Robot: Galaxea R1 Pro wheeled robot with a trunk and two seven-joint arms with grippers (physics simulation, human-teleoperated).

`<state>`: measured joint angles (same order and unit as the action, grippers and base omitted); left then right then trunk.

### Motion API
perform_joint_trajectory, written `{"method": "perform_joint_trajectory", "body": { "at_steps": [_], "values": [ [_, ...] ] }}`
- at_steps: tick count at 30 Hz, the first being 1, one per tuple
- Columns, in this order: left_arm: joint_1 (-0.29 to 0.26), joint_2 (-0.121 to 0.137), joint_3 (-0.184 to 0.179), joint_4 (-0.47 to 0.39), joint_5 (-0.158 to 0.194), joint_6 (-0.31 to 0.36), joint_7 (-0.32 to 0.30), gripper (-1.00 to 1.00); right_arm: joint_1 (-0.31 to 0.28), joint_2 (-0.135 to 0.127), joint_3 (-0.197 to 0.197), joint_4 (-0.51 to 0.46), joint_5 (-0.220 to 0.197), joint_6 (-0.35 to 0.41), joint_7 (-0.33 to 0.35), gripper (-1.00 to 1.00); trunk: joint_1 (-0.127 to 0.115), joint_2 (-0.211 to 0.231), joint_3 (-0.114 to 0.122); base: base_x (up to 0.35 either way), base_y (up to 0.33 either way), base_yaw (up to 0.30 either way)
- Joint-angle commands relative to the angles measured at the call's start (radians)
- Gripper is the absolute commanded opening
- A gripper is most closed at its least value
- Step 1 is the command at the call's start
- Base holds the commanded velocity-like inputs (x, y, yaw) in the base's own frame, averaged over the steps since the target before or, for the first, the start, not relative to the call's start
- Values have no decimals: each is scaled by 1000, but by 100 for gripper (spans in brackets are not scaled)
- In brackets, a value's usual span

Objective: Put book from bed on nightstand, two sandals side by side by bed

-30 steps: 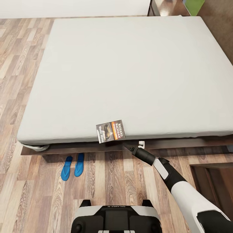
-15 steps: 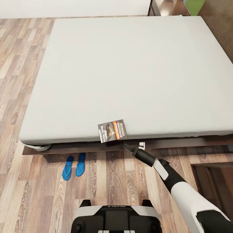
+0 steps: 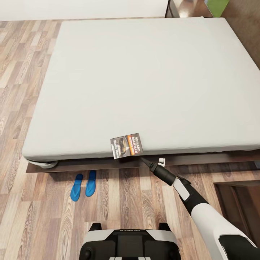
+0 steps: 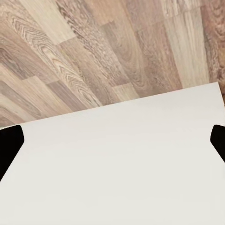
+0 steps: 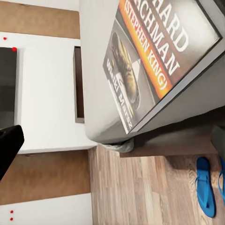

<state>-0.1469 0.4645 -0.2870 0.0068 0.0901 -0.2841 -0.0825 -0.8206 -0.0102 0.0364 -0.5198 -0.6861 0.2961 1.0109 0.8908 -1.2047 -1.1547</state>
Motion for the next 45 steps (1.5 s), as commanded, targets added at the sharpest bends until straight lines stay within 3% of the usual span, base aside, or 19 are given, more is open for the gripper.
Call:
{"method": "perform_joint_trajectory", "body": {
  "at_steps": [1, 45],
  "values": [
    [0, 0, -6, 1, 10, -3, -5, 100, 0, -1, 2, 0, -10, 9, 1, 100, 0, 0, 0, -1, 37, 0],
    [0, 0, -7, 1, 10, -3, 7, 100, -1, -13, -9, 1, -12, 8, 8, 100, 0, 0, 0, 0, 38, 0]
  ]
}}
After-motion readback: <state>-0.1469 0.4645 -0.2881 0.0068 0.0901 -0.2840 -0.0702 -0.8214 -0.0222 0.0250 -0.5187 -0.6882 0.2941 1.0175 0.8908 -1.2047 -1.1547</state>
